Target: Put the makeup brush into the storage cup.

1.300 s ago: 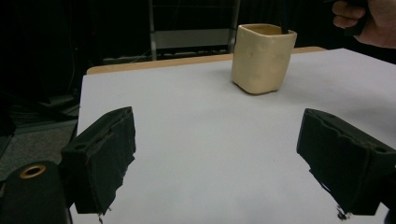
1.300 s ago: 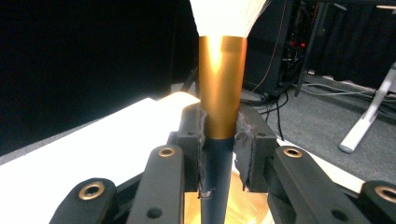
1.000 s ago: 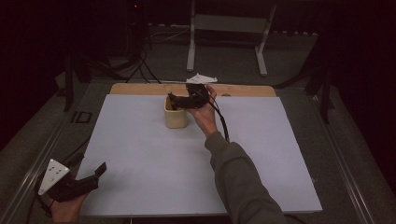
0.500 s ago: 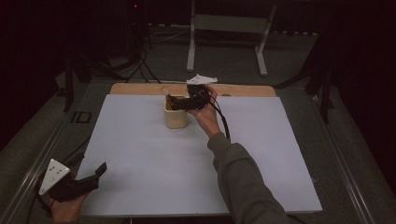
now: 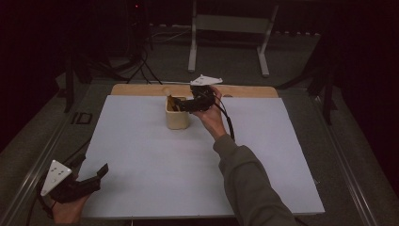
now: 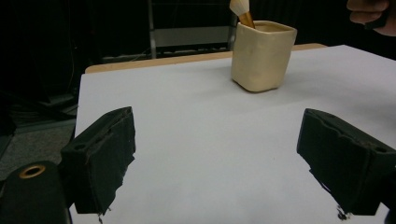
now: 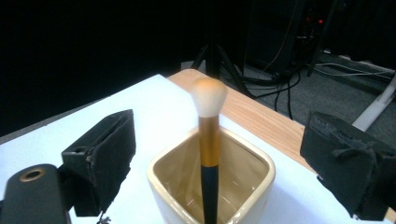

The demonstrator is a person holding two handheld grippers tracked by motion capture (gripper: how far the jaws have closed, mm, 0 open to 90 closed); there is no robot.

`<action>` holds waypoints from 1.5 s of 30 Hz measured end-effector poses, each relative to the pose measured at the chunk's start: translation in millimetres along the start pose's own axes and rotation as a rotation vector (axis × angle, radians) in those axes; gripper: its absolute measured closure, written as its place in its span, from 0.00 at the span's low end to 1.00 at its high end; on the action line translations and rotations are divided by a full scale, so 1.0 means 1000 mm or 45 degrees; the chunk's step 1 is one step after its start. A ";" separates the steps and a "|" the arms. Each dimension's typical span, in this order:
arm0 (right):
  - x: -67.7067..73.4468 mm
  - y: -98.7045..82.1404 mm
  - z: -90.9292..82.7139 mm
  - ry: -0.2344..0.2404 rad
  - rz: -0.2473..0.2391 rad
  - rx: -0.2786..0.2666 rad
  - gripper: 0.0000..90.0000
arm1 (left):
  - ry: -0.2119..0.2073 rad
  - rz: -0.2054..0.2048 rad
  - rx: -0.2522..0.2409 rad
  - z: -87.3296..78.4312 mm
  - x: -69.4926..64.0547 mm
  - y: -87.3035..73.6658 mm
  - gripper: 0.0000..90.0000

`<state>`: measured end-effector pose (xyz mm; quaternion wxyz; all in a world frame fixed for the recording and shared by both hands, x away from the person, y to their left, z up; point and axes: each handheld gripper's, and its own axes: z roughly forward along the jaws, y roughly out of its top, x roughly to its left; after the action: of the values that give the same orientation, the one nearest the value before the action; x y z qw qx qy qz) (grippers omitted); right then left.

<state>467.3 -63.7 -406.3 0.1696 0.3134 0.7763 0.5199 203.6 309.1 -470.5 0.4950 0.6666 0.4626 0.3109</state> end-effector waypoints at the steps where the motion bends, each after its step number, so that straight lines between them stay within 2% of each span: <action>1: 0.001 0.000 -0.001 0.004 -0.003 0.001 0.11 | -0.002 0.002 0.001 0.000 0.000 0.000 0.14; 7: 0.002 0.001 -0.008 0.022 -0.013 -0.001 0.11 | -0.001 0.007 0.004 0.001 -0.001 0.000 0.14; 15: 0.000 -0.002 -0.018 0.006 -0.043 0.017 0.11 | -0.002 0.015 0.010 0.002 -0.002 0.000 0.14; 20: -0.004 -0.006 -0.026 0.003 -0.013 0.013 0.11 | 0.000 0.019 0.012 0.003 -0.003 0.000 0.14; 25: -0.007 -0.009 -0.034 -0.003 -0.018 0.014 0.11 | 0.000 0.017 0.009 0.003 -0.003 0.000 0.14; 28: -0.008 -0.010 -0.040 0.018 0.002 0.000 0.11 | 0.000 0.017 0.008 0.002 -0.003 0.000 0.14; 45: -0.013 -0.016 -0.066 0.029 -0.011 -0.012 0.11 | -0.001 0.015 0.007 0.003 -0.003 0.000 0.14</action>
<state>433.3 -123.1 -395.6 0.1645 0.3035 0.7770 0.5263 204.9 305.0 -470.7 0.4917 0.6707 0.4593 0.3122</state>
